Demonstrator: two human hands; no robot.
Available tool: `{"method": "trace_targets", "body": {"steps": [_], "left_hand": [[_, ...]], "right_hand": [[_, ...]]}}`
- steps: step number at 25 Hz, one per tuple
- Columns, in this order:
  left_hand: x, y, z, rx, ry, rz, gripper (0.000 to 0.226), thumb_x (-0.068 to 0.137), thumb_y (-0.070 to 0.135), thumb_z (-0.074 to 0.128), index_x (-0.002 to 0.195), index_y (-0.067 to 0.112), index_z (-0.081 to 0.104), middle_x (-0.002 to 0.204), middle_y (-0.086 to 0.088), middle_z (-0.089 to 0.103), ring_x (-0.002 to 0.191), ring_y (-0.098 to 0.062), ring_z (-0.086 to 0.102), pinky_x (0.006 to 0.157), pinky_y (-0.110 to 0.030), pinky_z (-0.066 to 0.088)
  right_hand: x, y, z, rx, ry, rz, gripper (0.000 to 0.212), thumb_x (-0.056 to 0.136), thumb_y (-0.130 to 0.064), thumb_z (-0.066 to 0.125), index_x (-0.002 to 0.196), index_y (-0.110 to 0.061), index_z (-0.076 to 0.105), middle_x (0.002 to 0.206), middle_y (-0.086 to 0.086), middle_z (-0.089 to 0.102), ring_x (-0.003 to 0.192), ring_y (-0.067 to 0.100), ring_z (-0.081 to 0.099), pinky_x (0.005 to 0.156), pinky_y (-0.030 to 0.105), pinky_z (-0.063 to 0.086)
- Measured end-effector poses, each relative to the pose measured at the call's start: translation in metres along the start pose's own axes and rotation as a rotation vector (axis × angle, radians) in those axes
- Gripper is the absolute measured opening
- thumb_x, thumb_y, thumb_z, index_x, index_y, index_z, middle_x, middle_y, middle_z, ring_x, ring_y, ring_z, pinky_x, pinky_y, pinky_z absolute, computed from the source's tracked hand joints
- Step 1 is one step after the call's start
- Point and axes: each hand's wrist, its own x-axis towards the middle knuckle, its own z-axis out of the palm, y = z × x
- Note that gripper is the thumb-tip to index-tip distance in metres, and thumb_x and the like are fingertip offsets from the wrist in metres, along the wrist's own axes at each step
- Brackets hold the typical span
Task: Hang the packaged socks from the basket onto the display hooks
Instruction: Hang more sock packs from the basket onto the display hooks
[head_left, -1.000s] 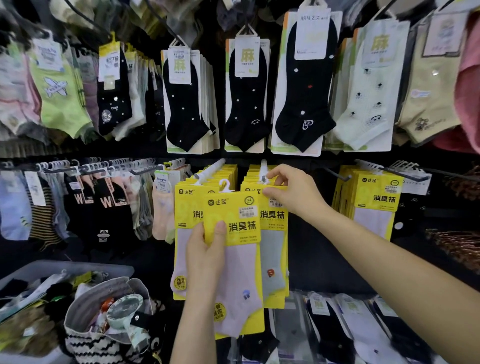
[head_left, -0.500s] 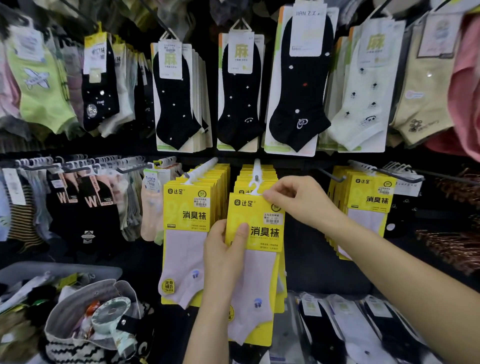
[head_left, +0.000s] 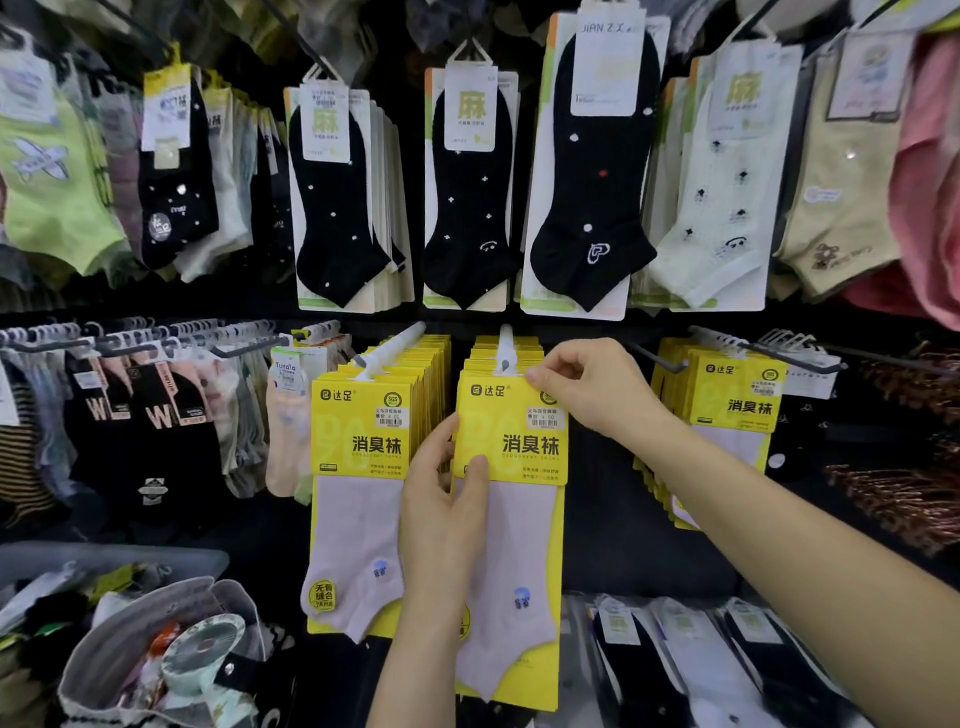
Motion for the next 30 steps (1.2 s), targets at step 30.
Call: {"method": "trace_targets", "body": {"steps": [30], "left_hand": [[0.005, -0.049, 0.002, 0.169, -0.088, -0.038, 0.049, 0.094, 0.031, 0.048, 0.142, 0.025, 0.037, 0.143, 0.009, 0.044, 0.133, -0.006, 0.037, 0.112, -0.033, 0.032]], "right_hand": [[-0.100, 0.046, 0.103, 0.524, -0.014, 0.222, 0.057, 0.092, -0.011, 0.049, 0.140, -0.031, 0.028, 0.113, -0.035, 0.049, 0.103, -0.015, 0.052, 0.076, 0.000, 0.040]]}}
